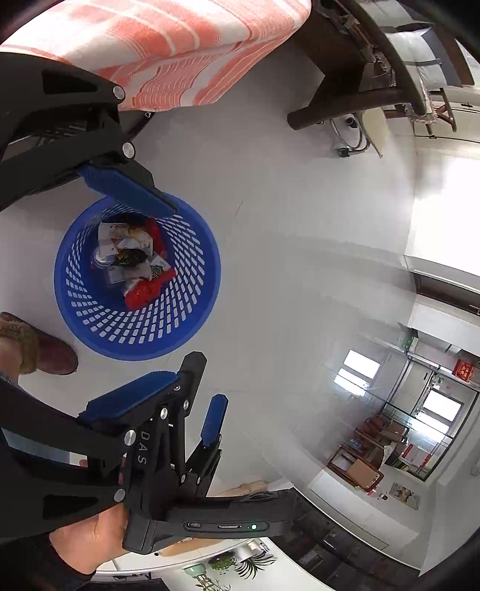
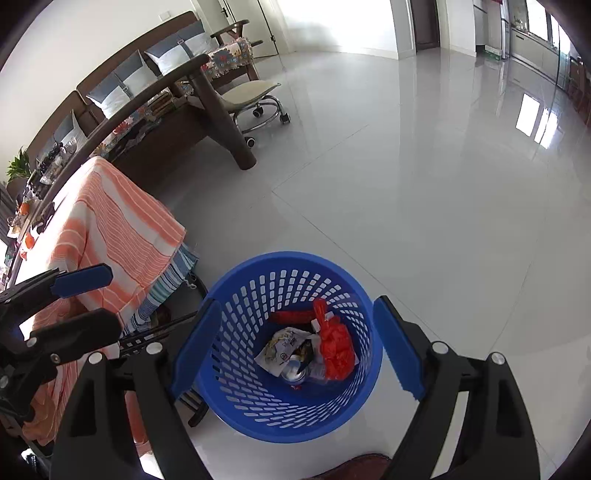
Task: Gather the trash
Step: 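Return both tools from the wastebasket to the table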
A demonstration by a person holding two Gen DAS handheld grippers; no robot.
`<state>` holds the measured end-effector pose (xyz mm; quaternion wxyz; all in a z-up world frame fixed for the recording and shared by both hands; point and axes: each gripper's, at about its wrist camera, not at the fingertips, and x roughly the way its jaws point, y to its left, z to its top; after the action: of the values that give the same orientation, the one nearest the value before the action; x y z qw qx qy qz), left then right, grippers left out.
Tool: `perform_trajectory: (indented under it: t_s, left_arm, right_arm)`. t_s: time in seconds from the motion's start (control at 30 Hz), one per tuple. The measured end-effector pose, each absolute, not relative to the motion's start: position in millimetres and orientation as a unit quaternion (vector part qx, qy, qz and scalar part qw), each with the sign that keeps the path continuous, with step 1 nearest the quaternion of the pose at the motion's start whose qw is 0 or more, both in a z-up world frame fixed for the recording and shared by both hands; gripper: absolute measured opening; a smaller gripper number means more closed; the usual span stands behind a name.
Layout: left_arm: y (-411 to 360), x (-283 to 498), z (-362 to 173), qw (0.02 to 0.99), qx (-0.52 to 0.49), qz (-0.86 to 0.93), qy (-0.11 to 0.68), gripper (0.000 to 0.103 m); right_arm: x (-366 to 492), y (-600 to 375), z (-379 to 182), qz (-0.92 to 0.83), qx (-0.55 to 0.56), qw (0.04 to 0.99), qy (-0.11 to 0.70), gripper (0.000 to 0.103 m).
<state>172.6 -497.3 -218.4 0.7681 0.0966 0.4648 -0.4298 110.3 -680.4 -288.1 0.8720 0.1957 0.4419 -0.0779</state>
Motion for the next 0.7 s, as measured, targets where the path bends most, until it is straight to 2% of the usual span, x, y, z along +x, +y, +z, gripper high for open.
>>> perform_trajectory:
  t_s: [0.17, 0.43, 0.57, 0.7]
  left_arm:
    - [-458, 148, -184, 0.785, 0.104, -0.430, 0.434, 0.091]
    - [-312, 122, -167, 0.820, 0.138, -0.360, 0.423, 0.092]
    - [-220, 129, -167, 0.849, 0.141, -0.288, 0.420, 0.096]
    - [-139, 146, -173, 0.863, 0.122, -0.230, 0.433, 0.096]
  right_arm:
    - [96, -671, -271, -0.105, 0.190, 0.886, 0.410, 0.098]
    - [81, -598, -249, -0.087, 0.115, 0.907, 0.396, 0.098]
    - [71, -526, -236, -0.036, 0.093, 0.916, 0.389, 0.098]
    - [75, -438, -217, 0.028, 0.043, 0.921, 0.387, 0.098]
